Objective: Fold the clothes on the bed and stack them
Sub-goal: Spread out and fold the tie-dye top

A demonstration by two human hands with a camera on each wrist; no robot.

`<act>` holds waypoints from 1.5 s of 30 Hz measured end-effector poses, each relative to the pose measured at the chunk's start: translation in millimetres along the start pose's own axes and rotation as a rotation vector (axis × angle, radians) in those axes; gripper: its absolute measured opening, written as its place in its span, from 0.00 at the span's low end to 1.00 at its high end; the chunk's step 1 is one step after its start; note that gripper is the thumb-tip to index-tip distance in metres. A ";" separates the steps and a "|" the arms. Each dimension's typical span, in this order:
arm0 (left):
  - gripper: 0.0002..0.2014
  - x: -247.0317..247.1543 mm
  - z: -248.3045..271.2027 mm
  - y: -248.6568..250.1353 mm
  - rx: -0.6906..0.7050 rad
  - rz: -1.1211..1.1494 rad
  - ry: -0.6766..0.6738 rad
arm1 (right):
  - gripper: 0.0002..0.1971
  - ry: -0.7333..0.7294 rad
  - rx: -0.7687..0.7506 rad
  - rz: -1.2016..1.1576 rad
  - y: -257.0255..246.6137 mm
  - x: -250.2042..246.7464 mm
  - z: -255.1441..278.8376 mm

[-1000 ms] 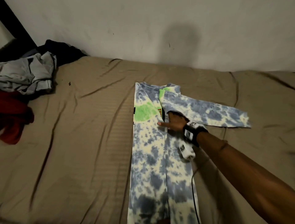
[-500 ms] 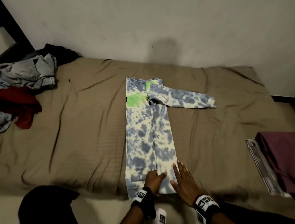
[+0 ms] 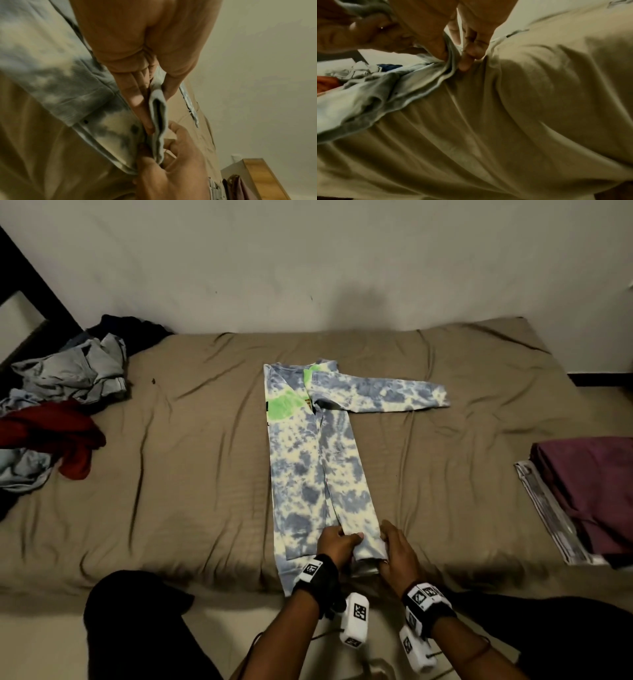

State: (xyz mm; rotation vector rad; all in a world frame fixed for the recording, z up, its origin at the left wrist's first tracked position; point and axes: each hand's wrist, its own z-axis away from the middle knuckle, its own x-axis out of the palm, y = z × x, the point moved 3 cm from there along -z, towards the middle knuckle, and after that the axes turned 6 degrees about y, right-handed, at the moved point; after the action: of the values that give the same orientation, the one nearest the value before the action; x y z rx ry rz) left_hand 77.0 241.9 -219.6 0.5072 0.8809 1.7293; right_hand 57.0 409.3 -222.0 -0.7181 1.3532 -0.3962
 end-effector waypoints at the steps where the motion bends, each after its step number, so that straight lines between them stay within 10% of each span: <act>1: 0.15 -2.0 -0.8 -1.0 0.000 -0.019 0.001 | 0.43 -0.022 -0.001 0.029 -0.7 0.3 1.3; 5: 0.08 -11.0 13.8 12.0 0.050 -0.307 0.004 | 0.48 -0.105 -0.080 0.264 -7.0 -3.8 10.2; 12: 0.30 -11.7 34.2 13.5 0.203 -0.882 0.148 | 0.50 -0.387 -0.152 0.681 -13.1 2.6 18.2; 17: 0.32 -5.5 43.5 20.0 0.305 -1.187 0.264 | 0.20 -0.179 -0.180 0.577 -53.2 -28.0 -10.3; 22: 0.40 12.2 18.9 21.3 0.596 -1.330 0.116 | 0.30 -0.053 -0.265 0.478 -37.9 6.0 -20.6; 31: 0.36 -10.3 4.4 22.5 0.601 -1.590 -0.128 | 0.34 -0.167 -0.346 0.374 -2.2 18.5 -25.1; 36: 0.13 3.6 -15.1 77.3 0.714 -1.664 -0.089 | 0.17 0.128 0.183 -0.104 16.0 -51.8 -163.0; 40: 0.32 8.6 -49.7 77.9 0.754 -1.603 -0.063 | 0.10 0.437 0.656 -0.596 77.3 -97.1 -296.5; 45: 0.48 10.5 -75.2 39.1 0.780 -1.401 -0.132 | 0.11 0.561 0.748 -0.773 107.7 -124.9 -419.3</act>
State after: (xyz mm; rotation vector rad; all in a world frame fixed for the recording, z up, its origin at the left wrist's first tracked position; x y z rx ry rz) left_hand -4.1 222.8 -238.3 0.3168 1.3252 0.0532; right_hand -389.6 468.6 -223.5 -0.4717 1.2403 -1.7200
